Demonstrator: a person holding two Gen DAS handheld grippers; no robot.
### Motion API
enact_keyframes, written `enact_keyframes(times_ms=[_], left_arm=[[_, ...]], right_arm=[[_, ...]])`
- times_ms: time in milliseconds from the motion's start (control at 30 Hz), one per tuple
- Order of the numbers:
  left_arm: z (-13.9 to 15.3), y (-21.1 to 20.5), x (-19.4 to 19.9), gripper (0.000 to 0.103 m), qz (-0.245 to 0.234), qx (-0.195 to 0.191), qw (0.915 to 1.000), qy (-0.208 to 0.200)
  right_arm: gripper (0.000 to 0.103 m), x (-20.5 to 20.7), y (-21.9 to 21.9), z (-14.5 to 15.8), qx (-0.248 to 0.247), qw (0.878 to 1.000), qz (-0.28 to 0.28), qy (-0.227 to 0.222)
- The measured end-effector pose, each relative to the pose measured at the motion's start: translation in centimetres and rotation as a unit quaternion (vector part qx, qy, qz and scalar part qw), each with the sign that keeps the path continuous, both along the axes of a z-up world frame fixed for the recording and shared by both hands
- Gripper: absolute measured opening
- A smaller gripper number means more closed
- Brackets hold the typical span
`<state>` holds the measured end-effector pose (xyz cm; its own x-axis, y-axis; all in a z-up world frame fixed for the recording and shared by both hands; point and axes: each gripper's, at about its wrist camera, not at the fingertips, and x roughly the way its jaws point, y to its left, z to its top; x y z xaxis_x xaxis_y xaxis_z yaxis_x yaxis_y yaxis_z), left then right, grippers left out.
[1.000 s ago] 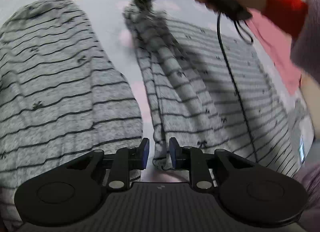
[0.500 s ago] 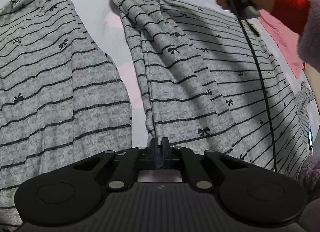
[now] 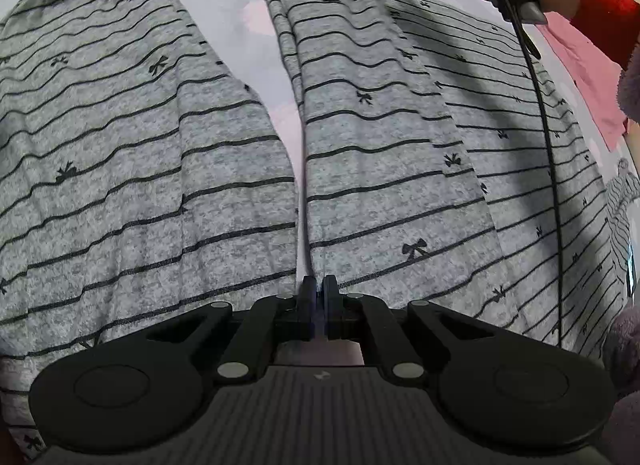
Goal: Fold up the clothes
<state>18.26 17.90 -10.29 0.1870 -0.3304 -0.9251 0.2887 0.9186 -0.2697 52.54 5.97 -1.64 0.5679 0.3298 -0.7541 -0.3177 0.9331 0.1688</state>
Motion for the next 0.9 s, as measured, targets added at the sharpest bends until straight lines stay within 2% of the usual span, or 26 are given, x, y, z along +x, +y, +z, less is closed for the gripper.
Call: enact_keyframes(times_ms=[33,67,200,267,400,467,567,667,700,733,767,833,900], left_arm=[[0.1,-0.1,0.0,0.001,-0.002,0.001,1.0,-0.001],[0.1,-0.3,0.0,0.001,-0.001,0.002,1.0,-0.002],[0.0,-0.9,0.0,0.002,-0.008,0.013,0.9999,-0.002],[0.1,-0.9,0.1,0.002,-0.008,0.014,0.9999,-0.001],[-0.2,-0.6,0.2,0.002,-0.007,0.01,0.9999,0.003],[-0.3,-0.6,0.2,0.002,-0.008,0.01,0.9999,0.003],[-0.4,-0.6,0.3,0.002,-0.009,0.01,0.9999,0.005],[-0.4,-0.7,0.3,0.002,-0.015,0.011,0.9998,0.005],[-0.5,-0.5,0.2,0.002,-0.016,0.01,0.9998,0.005],[-0.6,-0.4,0.2,0.002,-0.016,0.008,0.9998,0.007],[-0.6,-0.4,0.2,0.002,-0.018,0.009,0.9998,0.008],[-0.5,-0.4,0.1,0.001,-0.019,0.011,0.9997,0.01],[-0.4,-0.4,0.1,0.001,-0.019,0.012,0.9997,0.011]], right_arm=[[0.028,-0.4,-0.3,0.2,-0.003,1.0,0.002,-0.009],[0.034,-0.8,-0.6,0.3,-0.008,1.0,0.002,-0.013],[0.034,-1.3,-1.6,1.0,-0.011,1.0,0.004,-0.011],[0.034,-1.1,-1.3,1.3,0.006,1.0,0.014,0.004],[0.034,-1.3,1.8,2.0,0.034,0.998,0.055,0.016],[0.039,-1.3,3.9,1.9,0.043,0.997,0.068,0.019],[0.041,-0.8,6.7,1.0,0.054,0.995,0.077,0.03],[0.041,0.0,8.9,-1.0,0.04,0.996,0.067,0.044],[0.037,0.2,9.4,-1.7,0.029,0.996,0.065,0.044],[0.017,0.4,9.9,-2.3,0.014,0.997,0.063,0.045],[0.002,0.6,10.3,-2.8,0.0,0.997,0.06,0.045],[0.0,0.8,10.6,-3.0,0.003,0.998,0.058,0.027],[0.0,0.8,10.6,-2.1,0.035,0.997,0.065,-0.01]])
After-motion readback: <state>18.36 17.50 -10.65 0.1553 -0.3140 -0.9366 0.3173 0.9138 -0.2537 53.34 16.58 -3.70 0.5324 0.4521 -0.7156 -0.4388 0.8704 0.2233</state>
